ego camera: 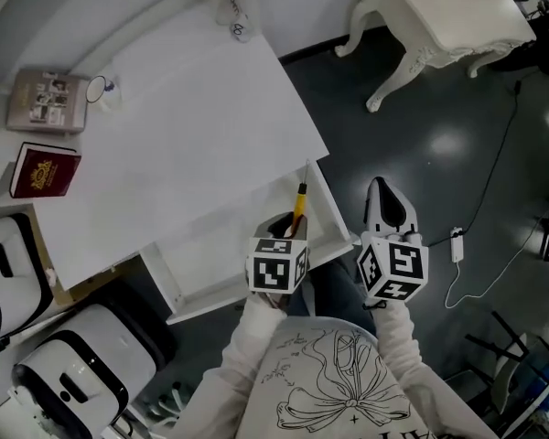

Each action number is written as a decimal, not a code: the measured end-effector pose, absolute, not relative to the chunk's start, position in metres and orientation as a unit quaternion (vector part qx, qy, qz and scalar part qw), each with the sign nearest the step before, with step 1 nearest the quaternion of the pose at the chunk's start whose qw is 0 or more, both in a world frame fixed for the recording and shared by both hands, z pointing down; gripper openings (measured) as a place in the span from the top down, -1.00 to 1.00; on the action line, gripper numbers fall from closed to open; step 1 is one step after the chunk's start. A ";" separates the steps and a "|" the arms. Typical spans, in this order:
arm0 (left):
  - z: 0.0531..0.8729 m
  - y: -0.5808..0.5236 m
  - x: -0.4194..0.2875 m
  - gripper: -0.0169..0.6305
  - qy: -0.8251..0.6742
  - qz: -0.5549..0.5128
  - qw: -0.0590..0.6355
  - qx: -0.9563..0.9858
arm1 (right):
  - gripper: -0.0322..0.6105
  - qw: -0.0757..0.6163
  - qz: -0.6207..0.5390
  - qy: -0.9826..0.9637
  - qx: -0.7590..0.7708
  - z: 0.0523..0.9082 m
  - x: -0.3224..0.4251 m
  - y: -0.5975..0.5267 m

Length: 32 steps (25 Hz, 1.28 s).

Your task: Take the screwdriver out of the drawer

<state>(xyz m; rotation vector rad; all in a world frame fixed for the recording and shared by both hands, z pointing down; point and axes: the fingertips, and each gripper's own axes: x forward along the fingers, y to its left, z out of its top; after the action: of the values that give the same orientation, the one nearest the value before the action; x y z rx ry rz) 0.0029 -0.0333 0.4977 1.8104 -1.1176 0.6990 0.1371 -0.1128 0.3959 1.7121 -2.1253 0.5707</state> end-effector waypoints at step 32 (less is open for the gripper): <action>0.216 -0.095 -0.077 0.75 -0.625 0.054 0.186 0.756 | 0.89 0.034 0.063 -0.824 0.561 0.192 0.083 -0.127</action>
<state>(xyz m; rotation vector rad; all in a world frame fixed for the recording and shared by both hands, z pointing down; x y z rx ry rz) -0.0767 -0.0946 0.2159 2.1312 -1.7604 0.1511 0.0834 -0.1270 0.1923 1.7265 -2.5351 0.1932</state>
